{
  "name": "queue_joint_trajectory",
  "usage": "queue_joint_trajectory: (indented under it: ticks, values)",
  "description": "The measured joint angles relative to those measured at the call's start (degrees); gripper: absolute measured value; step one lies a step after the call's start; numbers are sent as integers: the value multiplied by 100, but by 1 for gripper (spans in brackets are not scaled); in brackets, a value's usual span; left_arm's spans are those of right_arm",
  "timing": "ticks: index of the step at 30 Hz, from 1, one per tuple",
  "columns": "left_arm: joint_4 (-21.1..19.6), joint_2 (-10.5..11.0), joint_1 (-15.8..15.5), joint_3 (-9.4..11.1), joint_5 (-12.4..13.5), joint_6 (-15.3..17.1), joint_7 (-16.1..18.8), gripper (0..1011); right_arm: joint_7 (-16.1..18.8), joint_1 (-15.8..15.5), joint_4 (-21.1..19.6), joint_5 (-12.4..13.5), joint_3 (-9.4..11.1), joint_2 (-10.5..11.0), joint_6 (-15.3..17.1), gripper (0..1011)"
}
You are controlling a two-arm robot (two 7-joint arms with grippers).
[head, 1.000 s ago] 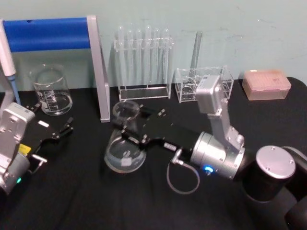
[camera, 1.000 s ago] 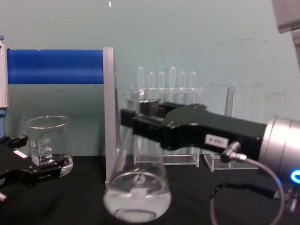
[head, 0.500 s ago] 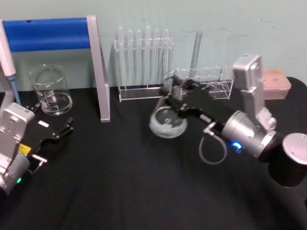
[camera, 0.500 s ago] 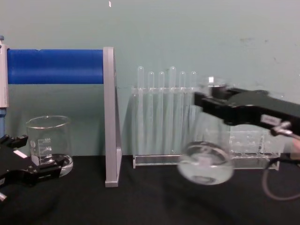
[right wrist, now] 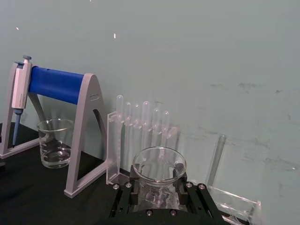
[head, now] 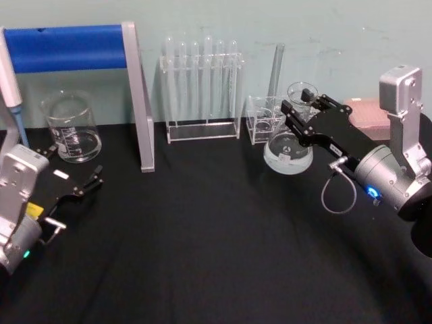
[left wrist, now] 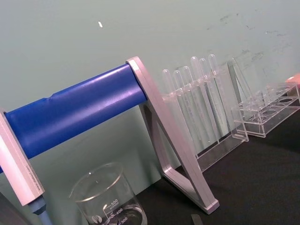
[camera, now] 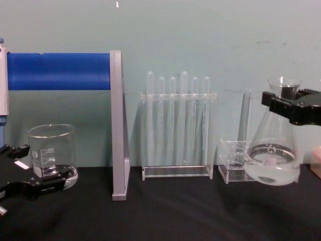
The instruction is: Grasp the erlenmeyer flask with one hand, shake it three times, then place it back.
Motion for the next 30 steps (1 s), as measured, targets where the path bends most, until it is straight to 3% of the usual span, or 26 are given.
queue_joint_trajectory:
  ticks: [5,11,20,30]
  values:
    - [0,0,0,0,0,0,0,1001,106,-19,-19,-22,-10,-74,27,456]
    - [0,1,0,0,0,0,0,1001,415,-35,-135,3,-167,-208,82,456]
    - [1,0,0,0,0,0,0,1001,981,-8,-341,215,-680,-340,157,456]
    - [0,0,0,0,0,0,0,1001,1341,93,-410,354,-1242,-365,274,456]
